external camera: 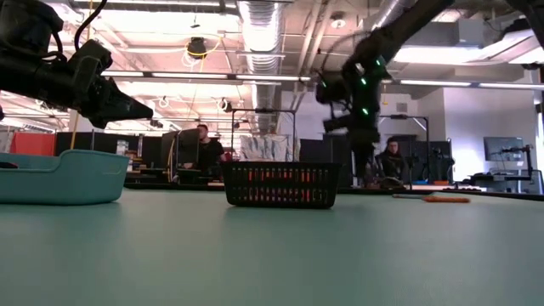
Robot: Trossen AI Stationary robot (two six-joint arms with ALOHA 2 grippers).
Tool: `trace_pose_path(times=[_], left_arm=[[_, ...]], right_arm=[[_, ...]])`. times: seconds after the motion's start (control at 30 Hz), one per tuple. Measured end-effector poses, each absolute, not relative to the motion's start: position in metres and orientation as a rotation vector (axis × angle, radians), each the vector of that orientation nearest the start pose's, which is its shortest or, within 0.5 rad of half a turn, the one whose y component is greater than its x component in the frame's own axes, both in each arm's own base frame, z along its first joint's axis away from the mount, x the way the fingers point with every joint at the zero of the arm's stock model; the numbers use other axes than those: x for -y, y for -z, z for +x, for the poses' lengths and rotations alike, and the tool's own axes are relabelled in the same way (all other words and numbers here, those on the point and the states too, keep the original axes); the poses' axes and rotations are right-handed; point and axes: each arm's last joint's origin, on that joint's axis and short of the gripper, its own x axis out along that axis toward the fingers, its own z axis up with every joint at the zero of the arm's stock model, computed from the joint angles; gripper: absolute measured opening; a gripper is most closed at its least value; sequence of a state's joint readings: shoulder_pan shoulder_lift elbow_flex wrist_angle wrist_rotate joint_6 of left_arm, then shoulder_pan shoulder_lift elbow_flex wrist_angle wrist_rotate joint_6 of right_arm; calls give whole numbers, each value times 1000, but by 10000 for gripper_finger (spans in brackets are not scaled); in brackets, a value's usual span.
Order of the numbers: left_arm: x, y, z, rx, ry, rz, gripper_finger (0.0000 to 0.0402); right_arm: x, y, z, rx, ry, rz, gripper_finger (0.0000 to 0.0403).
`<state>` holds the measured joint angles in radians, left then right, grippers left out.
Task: Sort crayons
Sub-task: Put the violet crayon into the black bin
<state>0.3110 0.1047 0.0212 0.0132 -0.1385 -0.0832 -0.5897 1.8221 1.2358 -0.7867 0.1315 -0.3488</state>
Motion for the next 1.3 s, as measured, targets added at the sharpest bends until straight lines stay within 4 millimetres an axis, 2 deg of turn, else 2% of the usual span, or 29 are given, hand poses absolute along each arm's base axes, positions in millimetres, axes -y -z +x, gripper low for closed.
trace_pose_path(times=[0.1,0.23,0.37,0.47,0.7,0.83,1.0,1.3], left_arm=[[-35,-164,97,-52,-452,-88,29],[-35,-164,97,-52,-452,-88,29],[-35,-164,97,-52,-452,-88,29],[-35,-164,97,-52,-452,-88,29],[-35,-164,97,-52,-452,-88,29],[-35,-164,97,-52,-452,-88,29],[-35,-164,97,-52,-452,-88,29],[-35,-164,97,-53,-452,-88,29]], right_arm=[[185,-201,300,-1392,352,-3,5],[164,-231,322,-1346,333,-22,4],[132,-258,345,-1277,274,-90,4],[102,-269,360,-1198,165,-59,4],[32,-270,385,-1074,15,-21,4],[5,-267,391,-1049,-19,-3,4],[-5,-258,398,-1042,10,23,4],[-7,-247,411,-997,52,104,5]])
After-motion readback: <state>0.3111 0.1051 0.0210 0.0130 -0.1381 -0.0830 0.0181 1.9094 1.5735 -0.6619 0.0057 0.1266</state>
